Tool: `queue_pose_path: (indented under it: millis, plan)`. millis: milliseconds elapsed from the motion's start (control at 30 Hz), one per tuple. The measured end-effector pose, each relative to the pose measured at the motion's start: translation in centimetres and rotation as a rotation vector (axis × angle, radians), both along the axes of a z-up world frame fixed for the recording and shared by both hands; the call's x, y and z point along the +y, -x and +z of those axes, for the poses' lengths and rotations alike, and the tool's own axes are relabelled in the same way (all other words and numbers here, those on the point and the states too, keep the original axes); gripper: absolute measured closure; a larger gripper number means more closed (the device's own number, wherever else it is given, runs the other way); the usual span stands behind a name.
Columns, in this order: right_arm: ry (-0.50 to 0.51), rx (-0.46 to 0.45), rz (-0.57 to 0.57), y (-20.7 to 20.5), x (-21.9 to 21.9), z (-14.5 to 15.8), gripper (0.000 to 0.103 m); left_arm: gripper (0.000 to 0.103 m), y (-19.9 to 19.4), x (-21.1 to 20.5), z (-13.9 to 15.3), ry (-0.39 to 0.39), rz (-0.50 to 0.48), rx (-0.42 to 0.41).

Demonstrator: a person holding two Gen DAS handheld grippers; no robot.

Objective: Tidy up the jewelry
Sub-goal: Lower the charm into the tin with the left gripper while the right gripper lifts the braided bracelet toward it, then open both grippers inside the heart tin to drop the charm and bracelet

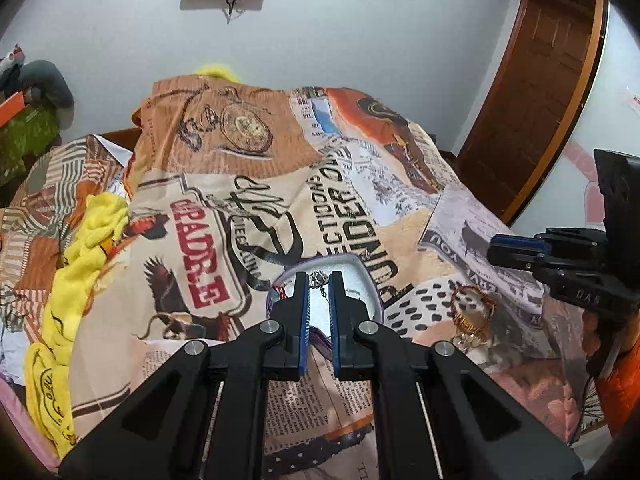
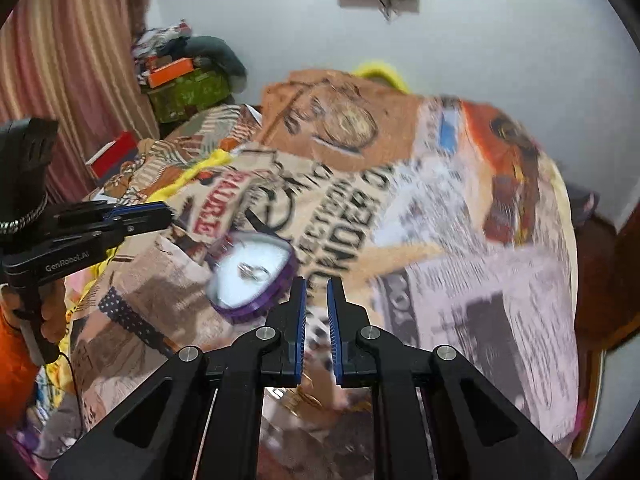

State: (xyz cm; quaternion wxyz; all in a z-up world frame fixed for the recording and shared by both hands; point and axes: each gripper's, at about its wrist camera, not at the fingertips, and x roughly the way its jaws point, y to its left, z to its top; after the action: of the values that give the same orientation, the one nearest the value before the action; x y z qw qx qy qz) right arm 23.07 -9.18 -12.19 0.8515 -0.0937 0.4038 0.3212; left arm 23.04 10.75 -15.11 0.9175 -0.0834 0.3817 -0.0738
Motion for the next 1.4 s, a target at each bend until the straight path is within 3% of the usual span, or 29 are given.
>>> queue_pose_path:
  millis: [100, 300, 433, 467, 567, 633, 833, 1000, 1233, 1400]
  plan:
    - [0.023, 0.053, -0.032, -0.6, -1.7, -1.3, 0.07, 0.096, -0.3, -0.2, -1.0, -0.009, -0.004, 0.017]
    - [0.092, 0.129, -0.039, -0.7, -3.3, -4.3, 0.068, 0.096, -0.5, -0.4, -2.2, 0.001, -0.006, 0.037]
    - [0.169, 0.111, -0.014, 0.0, -3.0, -6.1, 0.068, 0.096, -0.7, -0.5, -2.5, -0.001, -0.005, 0.042]
    - [0.173, 0.098, -0.012, 0.3, -2.9, -6.2, 0.069, 0.096, -0.7, -0.6, -2.5, -0.007, -0.002, 0.041]
    - [0.157, 0.096, -0.005, 0.3, -3.0, -6.2, 0.09, 0.096, -0.8, -0.7, -2.4, -0.009, -0.004, 0.038]
    - [0.173, 0.081, -0.002, 0.4, -2.7, -6.3, 0.095, 0.096, -0.8, -0.7, -2.3, -0.01, -0.003, 0.034]
    - [0.164, 0.063, -0.022, -0.1, -2.3, -5.7, 0.096, 0.096, -0.7, -0.5, -1.9, -0.005, 0.001, 0.02]
    - [0.119, -0.005, -0.03, -0.5, -1.6, -2.9, 0.096, 0.096, -0.9, -0.2, -1.5, -0.005, 0.0, 0.011]
    - [0.048, -0.067, 0.013, -1.2, 1.4, 0.2, 0.096, 0.096, -1.6, 0.4, -1.5, 0.014, -0.004, 0.014]
    - [0.046, -0.064, 0.076, -1.5, 4.5, 0.0, 0.096, 0.096, -2.3, 0.7, -1.9, 0.028, -0.002, 0.026]
